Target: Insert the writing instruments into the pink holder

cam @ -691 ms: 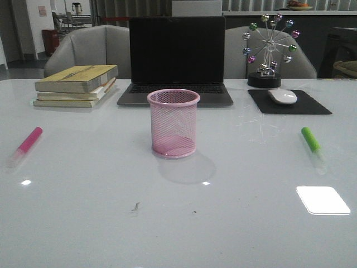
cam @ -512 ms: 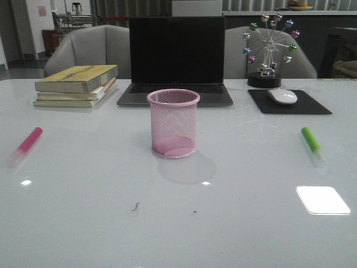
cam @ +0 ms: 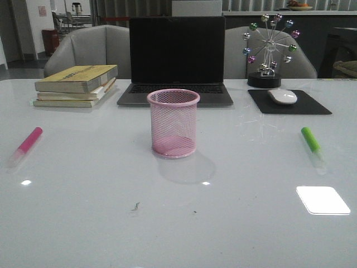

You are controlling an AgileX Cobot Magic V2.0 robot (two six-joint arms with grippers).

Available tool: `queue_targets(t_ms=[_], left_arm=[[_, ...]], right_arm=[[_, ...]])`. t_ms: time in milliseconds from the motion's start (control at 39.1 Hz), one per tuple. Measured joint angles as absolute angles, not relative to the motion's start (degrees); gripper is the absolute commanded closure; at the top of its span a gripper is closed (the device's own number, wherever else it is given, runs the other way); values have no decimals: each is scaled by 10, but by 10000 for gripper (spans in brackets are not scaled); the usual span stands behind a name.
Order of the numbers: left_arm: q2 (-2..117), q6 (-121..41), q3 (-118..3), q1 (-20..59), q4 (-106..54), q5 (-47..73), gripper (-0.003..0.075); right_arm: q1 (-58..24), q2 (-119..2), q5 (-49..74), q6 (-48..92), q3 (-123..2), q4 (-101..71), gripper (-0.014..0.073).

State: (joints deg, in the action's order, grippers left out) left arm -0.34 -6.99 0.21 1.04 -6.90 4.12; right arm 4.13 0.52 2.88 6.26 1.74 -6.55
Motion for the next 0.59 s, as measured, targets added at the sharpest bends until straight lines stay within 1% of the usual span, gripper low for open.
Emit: queue_targets(t_ms=[589], left_arm=[[-3,-70,2,10,-69,36,629]], right_arm=[[41,5,40,63,17,-83,542]])
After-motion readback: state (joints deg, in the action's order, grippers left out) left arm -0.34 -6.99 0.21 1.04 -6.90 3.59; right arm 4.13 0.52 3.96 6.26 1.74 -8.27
